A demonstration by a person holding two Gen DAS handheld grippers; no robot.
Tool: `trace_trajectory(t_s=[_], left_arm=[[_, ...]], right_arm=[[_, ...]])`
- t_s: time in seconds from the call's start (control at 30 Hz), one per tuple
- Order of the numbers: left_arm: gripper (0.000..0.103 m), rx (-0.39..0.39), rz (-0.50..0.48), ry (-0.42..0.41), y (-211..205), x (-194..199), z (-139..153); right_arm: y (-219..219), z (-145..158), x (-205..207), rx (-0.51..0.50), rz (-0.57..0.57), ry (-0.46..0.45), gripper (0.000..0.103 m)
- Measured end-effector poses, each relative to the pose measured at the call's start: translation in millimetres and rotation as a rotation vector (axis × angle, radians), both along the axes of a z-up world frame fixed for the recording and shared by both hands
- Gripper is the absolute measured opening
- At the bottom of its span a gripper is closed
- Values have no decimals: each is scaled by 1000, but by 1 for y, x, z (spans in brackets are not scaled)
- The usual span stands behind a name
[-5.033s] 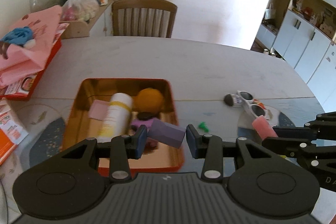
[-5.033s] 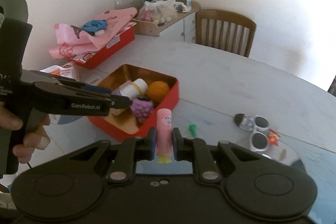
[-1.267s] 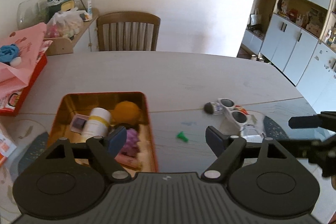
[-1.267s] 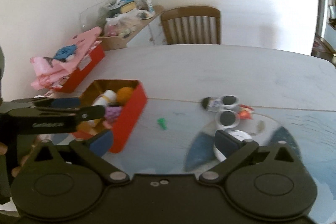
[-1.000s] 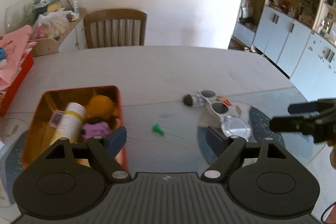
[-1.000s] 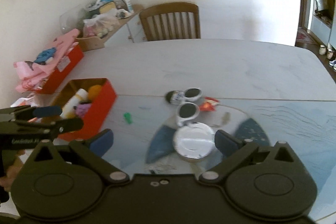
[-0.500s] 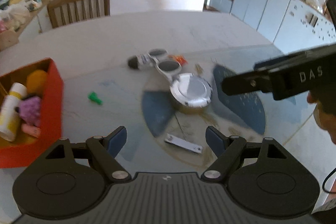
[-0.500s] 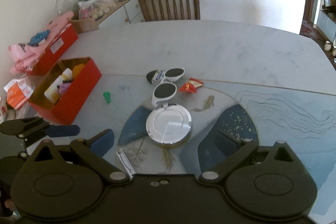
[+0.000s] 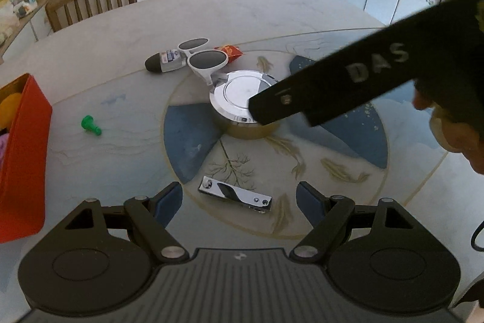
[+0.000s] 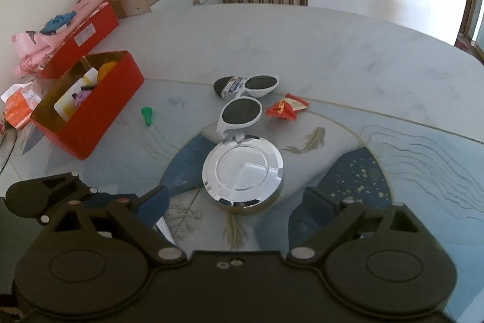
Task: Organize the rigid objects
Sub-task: 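Grasp the silver nail clipper with the left gripper while the right grasps the round silver tin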
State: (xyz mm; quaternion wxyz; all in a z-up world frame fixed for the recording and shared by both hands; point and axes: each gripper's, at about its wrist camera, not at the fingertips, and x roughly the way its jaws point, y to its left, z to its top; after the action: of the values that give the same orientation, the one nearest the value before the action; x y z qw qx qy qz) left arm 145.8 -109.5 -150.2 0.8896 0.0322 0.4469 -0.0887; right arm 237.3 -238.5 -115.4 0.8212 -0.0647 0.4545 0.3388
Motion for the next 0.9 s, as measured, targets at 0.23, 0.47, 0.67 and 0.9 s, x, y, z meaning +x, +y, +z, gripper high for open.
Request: trace_trajectory(t_s=[0.23,0.47,0.67,0.9], left_arm=[[82,24,-12,6,-4,4,-13],[71,29,-36,-23,-6,2,-14],[57,30,-43,-39,-7,2,-14],[57,29,-49,-39,-5,-1,-12]], right_arm=[[14,-15,8,-22,35,28,89],[24,-21,15,-42,38,29,89],[30,-25,19,-65,26,18,86],[38,-29,17,-123,9,-27,76]])
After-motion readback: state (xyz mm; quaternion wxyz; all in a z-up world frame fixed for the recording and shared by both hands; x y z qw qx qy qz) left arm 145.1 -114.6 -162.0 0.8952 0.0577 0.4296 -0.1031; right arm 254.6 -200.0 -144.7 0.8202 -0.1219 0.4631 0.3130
